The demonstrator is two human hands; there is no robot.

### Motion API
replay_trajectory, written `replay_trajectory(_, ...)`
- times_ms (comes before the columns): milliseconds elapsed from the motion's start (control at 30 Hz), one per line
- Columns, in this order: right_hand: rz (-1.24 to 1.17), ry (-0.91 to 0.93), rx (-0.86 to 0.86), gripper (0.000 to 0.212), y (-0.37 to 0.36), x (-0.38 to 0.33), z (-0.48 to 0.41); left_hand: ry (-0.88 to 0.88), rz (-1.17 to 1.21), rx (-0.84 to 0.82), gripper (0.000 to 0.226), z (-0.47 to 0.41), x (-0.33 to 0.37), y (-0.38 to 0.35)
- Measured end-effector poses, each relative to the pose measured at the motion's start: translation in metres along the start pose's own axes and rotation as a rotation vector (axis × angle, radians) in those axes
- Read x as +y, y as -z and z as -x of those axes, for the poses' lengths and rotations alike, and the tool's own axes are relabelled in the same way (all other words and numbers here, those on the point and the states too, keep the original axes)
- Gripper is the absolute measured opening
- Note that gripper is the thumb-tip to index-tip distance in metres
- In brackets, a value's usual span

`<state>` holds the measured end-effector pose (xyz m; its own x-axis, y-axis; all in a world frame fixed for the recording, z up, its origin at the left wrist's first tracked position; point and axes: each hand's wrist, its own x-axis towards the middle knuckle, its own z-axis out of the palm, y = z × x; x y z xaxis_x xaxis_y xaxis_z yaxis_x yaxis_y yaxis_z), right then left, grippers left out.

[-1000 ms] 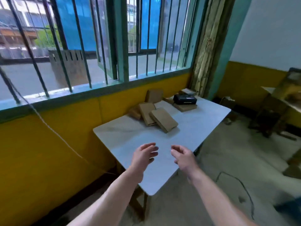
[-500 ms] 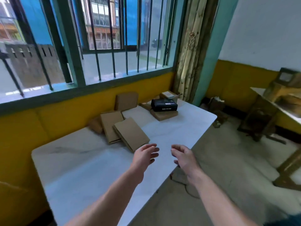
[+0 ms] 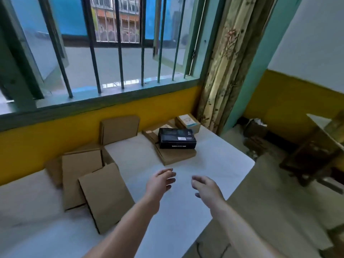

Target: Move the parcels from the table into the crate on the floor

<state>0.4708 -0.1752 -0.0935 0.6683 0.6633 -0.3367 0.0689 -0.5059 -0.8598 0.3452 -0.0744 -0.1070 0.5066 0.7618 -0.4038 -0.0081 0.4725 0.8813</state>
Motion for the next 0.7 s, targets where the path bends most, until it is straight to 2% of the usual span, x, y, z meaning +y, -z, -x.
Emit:
replay_trajectory(200, 0.013, 0.026, -0.098, 0.031, 0.019, -0.017, -0.120, -0.022, 0.010, 0.091, 0.014, -0.084, 0.009, -0.052)
replay_trajectory(400, -0.206, -0.032, -0.022, 0.020, 0.049, -0.029, -0.271, -0.001, 0.059, 0.231, 0.015, -0.172, 0.025, -0.105)
replay_trajectory(567, -0.265, -0.107, 0.117, 0.041, 0.055, -0.034, -0.387, 0.048, 0.092, 0.359, 0.016, -0.237, 0.027, -0.128)
replay_trajectory(700, -0.285, -0.222, 0.114, 0.062, 0.051, -0.033, -0.451, 0.077, 0.149, 0.411, 0.016, -0.266, 0.029, -0.135)
